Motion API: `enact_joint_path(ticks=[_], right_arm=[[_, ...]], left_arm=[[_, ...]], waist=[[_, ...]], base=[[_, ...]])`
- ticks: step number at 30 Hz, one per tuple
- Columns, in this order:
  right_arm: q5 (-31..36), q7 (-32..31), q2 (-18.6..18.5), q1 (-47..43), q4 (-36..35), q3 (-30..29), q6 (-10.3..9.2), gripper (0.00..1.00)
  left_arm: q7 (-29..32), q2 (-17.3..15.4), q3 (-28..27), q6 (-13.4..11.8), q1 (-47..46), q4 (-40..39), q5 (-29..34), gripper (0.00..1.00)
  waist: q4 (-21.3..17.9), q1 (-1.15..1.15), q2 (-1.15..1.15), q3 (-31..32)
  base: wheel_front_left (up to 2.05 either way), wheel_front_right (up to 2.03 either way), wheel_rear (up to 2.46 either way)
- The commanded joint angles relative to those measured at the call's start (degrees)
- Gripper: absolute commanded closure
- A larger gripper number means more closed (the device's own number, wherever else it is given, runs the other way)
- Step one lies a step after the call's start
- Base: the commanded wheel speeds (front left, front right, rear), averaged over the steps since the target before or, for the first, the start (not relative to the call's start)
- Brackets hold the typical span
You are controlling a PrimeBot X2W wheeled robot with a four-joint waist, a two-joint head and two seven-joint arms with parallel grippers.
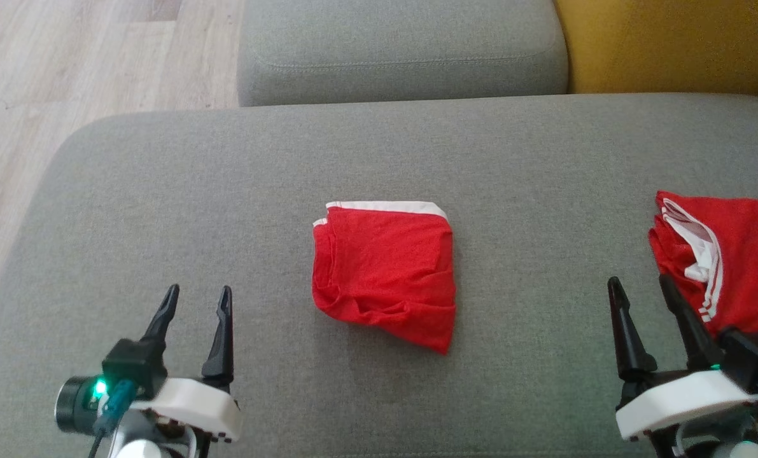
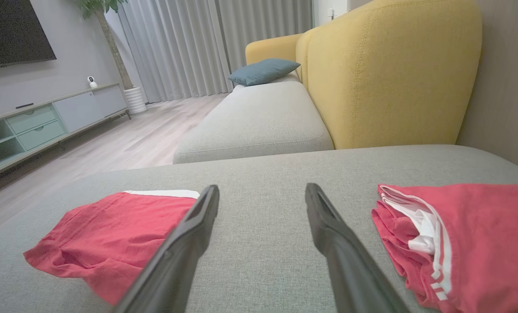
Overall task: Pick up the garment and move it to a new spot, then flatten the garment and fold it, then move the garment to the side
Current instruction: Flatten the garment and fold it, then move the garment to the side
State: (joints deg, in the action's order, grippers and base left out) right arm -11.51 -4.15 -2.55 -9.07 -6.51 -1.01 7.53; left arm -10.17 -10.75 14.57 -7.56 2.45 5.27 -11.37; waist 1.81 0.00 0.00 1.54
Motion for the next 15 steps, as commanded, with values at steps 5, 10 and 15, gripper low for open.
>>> enact_joint_path(ticks=[5, 10, 15], right_arm=[[-0.14, -0.36, -0.34, 0.74, -2.59, 0.78, -0.04, 0.0], [-0.16, -0.71, -0.33, 0.7, -2.62, 0.79, -0.04, 0.0], [-0.19, -1.02, -0.33, 0.82, -2.69, 0.67, -0.04, 0.0]], left_arm=[[-0.52, -1.25, -2.15, -0.44, -1.65, -1.71, -0.68, 0.0], [-0.7, -1.37, -2.16, -0.73, -1.76, -1.58, -0.83, 0.0], [-0.87, -1.53, -2.01, -0.87, -2.17, -1.58, -0.86, 0.0]], waist=[[0.04, 0.0, 0.0, -0.01], [0.01, 0.0, 0.0, -0.03], [0.15, 0.0, 0.0, -0.26]], base=[[0.0, 0.0, 0.0], [0.0, 0.0, 0.0], [0.0, 0.0, 0.0]])
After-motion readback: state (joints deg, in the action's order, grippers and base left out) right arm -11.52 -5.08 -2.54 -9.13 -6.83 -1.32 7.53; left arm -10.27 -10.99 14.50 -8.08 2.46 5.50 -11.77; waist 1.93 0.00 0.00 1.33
